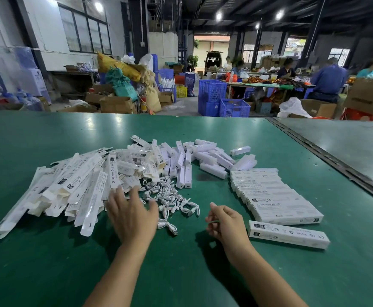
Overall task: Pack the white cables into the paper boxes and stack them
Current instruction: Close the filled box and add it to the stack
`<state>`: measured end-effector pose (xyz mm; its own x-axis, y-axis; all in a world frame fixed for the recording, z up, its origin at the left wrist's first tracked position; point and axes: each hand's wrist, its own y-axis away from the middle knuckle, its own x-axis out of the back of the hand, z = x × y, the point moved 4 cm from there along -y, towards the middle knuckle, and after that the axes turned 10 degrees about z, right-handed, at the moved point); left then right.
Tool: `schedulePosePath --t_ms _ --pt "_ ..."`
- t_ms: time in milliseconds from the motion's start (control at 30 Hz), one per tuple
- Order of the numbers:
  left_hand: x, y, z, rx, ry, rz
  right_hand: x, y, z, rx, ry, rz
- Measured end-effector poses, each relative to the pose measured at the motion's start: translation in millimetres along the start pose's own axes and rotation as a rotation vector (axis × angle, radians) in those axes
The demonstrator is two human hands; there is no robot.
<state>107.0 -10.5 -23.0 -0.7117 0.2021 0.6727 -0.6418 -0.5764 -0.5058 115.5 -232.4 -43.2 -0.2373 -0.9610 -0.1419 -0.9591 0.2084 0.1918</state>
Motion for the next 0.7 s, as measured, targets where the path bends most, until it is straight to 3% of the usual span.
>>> schedulePosePath --t_ms 100,233,467,600,700 --pt "11.1 -17.2 -28.2 0.114 -0.06 0.061 1.4 0.0 -0.7 -0.003 -0.007 -0.004" --pt "9.6 -21.3 -50.7 0.253 -0.081 0.008 1.9 1.7 -0.8 -0.007 0.0 -0.009" --pt "7.3 -23.5 -58.1 0.337 0.056 0.06 1.1 1.3 0.3 -0.011 0.003 -0.035" --pt "14.6 -21.2 -41.0 0.312 0.249 0.192 -1.4 0.7 0.9 0.01 0.016 -0.055" --pt "14.5 -8.7 -15.3 0.303 0.597 0.216 -3.0 2.2 0.5 0.016 0.037 -0.082"
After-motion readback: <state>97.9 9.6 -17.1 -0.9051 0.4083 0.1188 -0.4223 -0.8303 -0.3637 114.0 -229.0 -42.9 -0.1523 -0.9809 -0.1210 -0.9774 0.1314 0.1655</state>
